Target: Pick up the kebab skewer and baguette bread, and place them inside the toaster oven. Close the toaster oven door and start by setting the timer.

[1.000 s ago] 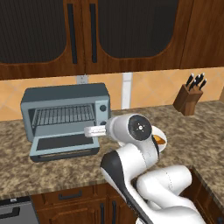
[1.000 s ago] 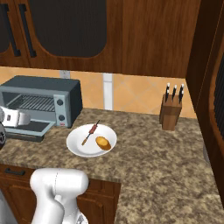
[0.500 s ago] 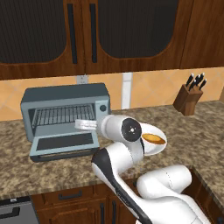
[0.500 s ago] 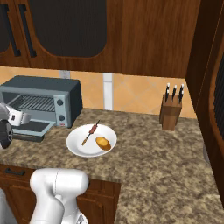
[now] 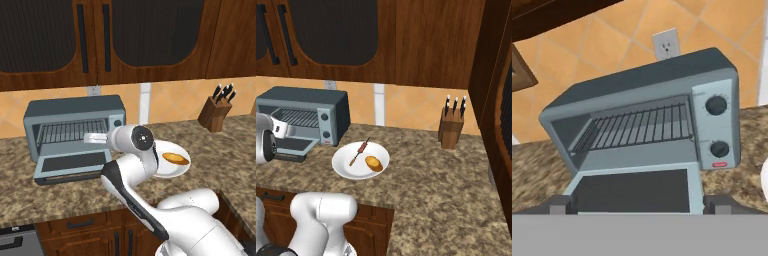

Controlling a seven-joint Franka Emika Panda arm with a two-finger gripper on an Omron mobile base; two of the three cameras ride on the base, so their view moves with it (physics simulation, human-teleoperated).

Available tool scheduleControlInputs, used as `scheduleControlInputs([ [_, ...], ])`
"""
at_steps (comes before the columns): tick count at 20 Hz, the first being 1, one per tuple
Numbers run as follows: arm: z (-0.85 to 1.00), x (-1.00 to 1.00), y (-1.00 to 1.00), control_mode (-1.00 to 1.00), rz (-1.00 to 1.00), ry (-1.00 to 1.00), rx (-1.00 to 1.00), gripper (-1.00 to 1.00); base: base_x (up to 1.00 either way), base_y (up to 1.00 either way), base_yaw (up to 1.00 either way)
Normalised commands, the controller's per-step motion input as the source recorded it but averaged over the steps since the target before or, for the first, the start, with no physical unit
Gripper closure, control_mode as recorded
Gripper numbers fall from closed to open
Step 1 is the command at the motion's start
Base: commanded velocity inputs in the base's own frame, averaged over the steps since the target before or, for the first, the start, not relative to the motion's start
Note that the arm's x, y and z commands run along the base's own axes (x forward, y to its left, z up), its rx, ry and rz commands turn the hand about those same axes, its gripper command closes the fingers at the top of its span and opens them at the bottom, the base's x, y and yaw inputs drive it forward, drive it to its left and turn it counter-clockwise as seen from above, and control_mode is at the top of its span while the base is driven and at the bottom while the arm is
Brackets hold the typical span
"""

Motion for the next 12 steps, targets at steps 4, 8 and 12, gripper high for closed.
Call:
scheduleControlInputs([
  [4, -0.25, 0.21, -0.07, -1.00, 0.00, 0.00, -0.04, -1.00, 0.00, 0.00, 0.00],
  [8, -0.36, 0.02, 0.25, -1.00, 0.00, -0.04, -0.18, -1.00, 0.00, 0.00, 0.00],
  [12, -0.19, 0.05, 0.01, -1.00, 0.00, -0.01, -0.03, -1.00, 0.00, 0.00, 0.00],
])
